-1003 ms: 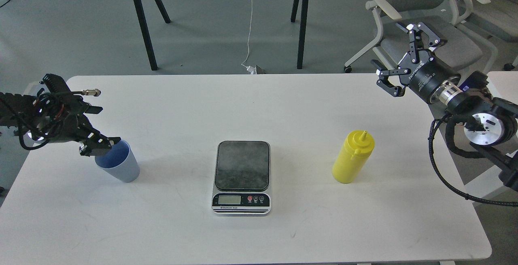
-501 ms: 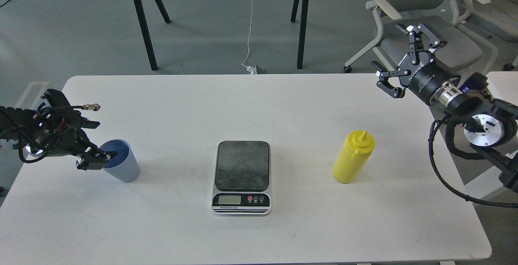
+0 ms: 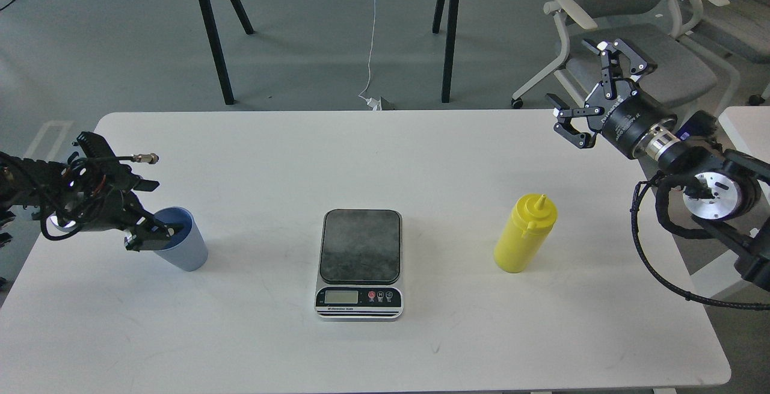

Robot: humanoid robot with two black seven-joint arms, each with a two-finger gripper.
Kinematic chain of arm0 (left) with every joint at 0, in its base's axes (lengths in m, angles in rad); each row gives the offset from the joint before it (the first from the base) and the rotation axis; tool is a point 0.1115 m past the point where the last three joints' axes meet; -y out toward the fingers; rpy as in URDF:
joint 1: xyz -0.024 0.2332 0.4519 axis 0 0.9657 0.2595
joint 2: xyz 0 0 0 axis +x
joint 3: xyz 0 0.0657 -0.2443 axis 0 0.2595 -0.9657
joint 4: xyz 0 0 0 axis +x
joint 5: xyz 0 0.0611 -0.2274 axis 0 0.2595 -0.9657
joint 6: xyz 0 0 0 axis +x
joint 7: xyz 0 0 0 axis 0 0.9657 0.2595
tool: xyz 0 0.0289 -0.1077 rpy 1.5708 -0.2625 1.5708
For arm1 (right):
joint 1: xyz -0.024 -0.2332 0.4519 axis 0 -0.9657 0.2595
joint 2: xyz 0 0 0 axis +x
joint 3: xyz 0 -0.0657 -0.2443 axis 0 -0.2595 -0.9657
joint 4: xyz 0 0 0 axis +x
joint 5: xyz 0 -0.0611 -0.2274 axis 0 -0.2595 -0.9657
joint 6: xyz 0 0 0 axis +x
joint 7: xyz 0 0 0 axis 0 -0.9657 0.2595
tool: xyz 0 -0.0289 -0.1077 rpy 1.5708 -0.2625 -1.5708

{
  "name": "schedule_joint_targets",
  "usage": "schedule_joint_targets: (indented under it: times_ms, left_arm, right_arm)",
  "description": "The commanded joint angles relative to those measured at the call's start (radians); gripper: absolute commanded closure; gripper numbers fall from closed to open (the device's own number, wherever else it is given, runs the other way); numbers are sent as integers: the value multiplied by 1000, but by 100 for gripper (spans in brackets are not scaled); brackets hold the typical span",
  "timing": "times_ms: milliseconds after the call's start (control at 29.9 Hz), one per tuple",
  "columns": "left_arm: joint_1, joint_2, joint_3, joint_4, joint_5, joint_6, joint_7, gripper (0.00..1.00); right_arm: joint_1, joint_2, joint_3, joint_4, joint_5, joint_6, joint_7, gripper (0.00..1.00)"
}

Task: Pour seasoning into cup on scale with both arms
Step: 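Lower the left gripper onto the blue cup and grasp it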

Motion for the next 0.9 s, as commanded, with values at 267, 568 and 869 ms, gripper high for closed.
schedule_joint_targets:
  times_ms: [267,568,869]
  left_arm:
    - [15,-35,3,50,-2,0,0,14]
    - [20,-44,4,69,2,-2,0,28]
    - [33,-44,4,67,12,-2,0,47]
  right_arm:
    - [-5,0,2,-1,0,0,1,1]
    - [-6,0,2,-1,0,0,1,1]
    - [-11,0,3,-1,0,-2,1,1]
